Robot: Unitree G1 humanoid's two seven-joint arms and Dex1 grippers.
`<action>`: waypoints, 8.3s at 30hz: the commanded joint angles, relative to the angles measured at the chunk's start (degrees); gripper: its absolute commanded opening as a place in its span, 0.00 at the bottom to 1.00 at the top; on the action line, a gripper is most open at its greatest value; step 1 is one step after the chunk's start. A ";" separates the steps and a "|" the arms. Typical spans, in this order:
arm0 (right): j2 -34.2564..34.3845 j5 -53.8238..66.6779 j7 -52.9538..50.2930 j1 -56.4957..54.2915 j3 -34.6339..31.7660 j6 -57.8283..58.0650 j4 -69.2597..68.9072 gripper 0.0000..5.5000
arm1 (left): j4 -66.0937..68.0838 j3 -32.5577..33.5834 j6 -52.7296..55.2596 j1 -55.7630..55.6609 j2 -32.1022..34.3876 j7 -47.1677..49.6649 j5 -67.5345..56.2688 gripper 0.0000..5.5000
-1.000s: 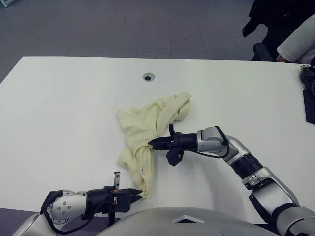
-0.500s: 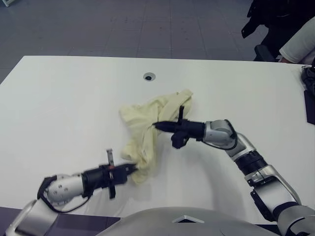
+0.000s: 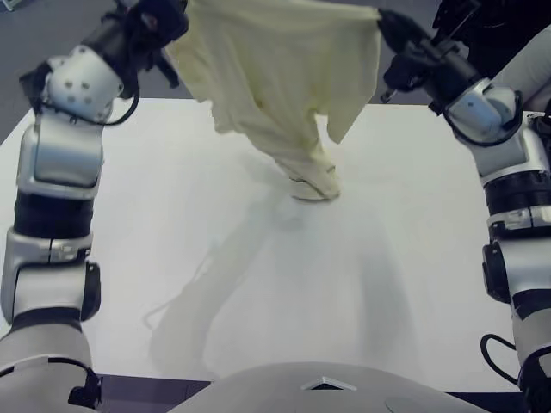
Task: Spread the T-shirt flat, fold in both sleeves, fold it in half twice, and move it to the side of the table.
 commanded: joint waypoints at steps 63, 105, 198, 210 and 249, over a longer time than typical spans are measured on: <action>-29.19 60.64 51.28 68.75 -1.79 28.68 -55.98 0.48 | -52.22 9.73 -0.92 68.06 33.12 -25.97 -46.37 0.49; -29.91 45.08 62.04 68.82 -12.44 29.51 -46.11 0.98 | -51.94 -2.66 1.45 74.33 16.72 -26.84 -14.30 0.98; -7.43 7.47 31.93 38.07 5.91 11.73 -23.55 0.98 | 6.67 -16.03 -24.68 31.97 -2.22 -4.87 19.00 0.98; -10.61 23.47 44.96 45.72 5.32 15.15 -37.32 0.98 | 6.35 -15.50 -24.62 33.47 -2.16 -4.54 18.91 0.98; 2.22 -7.46 -6.76 13.60 15.23 10.38 22.63 0.98 | 60.73 -30.41 -14.23 10.79 -24.67 29.40 34.73 0.98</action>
